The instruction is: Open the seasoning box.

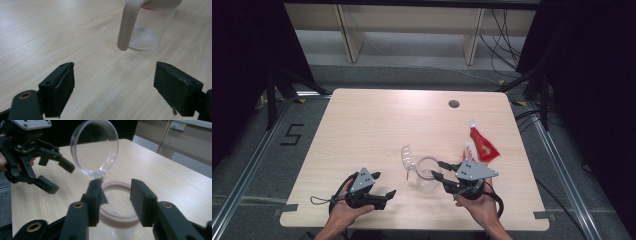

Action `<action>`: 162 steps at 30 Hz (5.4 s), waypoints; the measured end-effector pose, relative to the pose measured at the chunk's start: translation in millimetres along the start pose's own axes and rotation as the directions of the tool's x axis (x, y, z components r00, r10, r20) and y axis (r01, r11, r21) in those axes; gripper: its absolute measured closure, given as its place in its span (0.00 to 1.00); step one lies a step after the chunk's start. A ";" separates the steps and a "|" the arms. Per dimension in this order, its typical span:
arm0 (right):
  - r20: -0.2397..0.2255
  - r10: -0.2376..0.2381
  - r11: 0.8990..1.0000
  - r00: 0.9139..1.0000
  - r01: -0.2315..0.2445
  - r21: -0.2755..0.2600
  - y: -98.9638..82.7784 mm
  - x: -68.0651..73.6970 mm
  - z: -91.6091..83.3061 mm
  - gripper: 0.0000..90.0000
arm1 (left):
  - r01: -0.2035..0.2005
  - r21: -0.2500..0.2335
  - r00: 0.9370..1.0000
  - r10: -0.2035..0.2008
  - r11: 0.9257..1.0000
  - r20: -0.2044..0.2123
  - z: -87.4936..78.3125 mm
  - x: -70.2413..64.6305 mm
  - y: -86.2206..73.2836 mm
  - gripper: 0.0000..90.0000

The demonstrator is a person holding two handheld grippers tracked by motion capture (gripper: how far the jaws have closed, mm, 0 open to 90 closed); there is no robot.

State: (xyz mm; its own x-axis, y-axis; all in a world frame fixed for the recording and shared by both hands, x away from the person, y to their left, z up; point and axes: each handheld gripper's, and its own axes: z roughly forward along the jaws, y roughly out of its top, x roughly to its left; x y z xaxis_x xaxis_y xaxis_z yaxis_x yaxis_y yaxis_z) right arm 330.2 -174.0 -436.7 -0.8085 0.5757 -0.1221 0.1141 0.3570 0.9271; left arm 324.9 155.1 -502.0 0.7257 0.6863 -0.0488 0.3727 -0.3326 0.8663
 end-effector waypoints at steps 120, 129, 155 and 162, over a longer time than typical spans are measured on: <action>0.400 0.258 0.966 0.880 -0.247 -0.078 -81.0 -71.6 -20.2 0.25 | -0.003 0.020 1.000 0.003 1.000 0.000 5.7 -2.5 1.7 0.19; 0.382 0.320 0.947 0.867 -0.305 -0.100 -91.4 -74.7 -17.1 0.26 | -0.004 0.020 1.000 0.004 1.000 -0.002 6.0 -3.3 1.8 0.19; 0.362 0.307 0.951 0.880 -0.270 -0.150 -93.7 -79.0 -12.5 0.30 | 0.012 0.018 1.000 -0.012 1.000 0.012 7.5 -4.5 1.5 0.19; 0.365 0.305 0.951 0.880 -0.261 -0.165 -93.6 -79.8 -11.2 0.31 | 0.004 0.017 1.000 -0.004 1.000 0.003 7.3 -4.2 2.0 0.19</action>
State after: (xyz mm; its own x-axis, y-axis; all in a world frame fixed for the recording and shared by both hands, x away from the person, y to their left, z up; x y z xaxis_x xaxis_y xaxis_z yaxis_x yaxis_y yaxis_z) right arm 377.6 -261.6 -509.8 -0.4663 0.8835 0.0457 0.2238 0.0678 0.9723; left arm 326.8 146.9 -503.8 0.7258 0.6857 -0.0542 0.3855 -0.3403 0.8577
